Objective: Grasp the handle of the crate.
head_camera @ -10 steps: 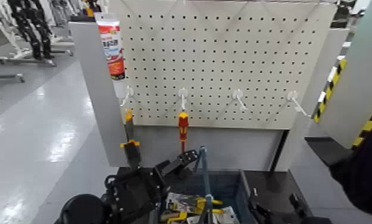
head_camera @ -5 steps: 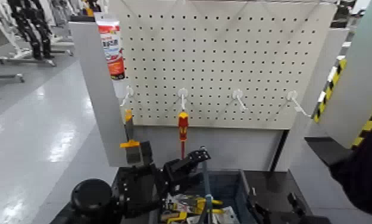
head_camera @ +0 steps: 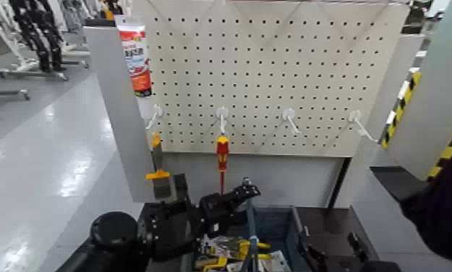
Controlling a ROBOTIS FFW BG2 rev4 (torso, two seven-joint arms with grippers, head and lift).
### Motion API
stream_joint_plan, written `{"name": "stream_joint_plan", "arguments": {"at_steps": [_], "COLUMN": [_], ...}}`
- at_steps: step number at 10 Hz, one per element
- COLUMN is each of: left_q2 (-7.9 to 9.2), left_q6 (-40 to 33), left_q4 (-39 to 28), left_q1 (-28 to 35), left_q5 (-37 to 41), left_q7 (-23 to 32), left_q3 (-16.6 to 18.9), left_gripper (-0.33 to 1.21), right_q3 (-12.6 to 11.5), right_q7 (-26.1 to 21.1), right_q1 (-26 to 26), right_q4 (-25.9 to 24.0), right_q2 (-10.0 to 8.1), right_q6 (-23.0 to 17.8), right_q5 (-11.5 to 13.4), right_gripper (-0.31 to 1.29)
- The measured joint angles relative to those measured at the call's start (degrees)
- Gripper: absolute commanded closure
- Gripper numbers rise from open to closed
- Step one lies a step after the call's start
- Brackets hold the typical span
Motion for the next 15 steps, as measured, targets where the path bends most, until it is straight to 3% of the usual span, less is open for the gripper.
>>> {"name": "stream_joint_plan", "arguments": {"at_steps": [1, 2, 5, 10, 15], "left_q2": [-0.09, -0.18, -0.47, -0.91, -1.09], "left_q6": [0.30, 0.39, 0.32, -0.39, -1.40], "left_q4": [1.24, 2.29, 3.47, 3.32, -1.66], "left_q1": [-0.76, -1.16, -1.13, 0.02, 3.77], "left_q5": [0.37, 0.76, 1.20, 1.43, 1.86], "left_q7": [-1.35, -1.60, -1.56, -1.82, -2.01], "left_q3": [-0.90, -1.47, -1.81, -1.80, -1.46], "left_gripper": [0.68, 0.98, 1.19, 1.19, 1.19], "right_q3": [0.05, 0.12, 0.08, 0.03, -0.39], "right_q7": [0.11, 0.19, 0.21, 0.21, 0.21], "right_q1": [-0.12, -0.21, -0.25, -0.17, 0.16], "right_q4": [0.07, 0.15, 0.18, 0.20, 0.10], "right_q2": [0.00, 0.00, 0.00, 0.00, 0.00], "right_q6": [0.00, -0.01, -0.18, -0.34, -0.49], "right_q5": [-0.07, -0.15, -0.31, -0.38, -0.35], "right_gripper": [0.13, 0.13, 0.13, 0.13, 0.13]}}
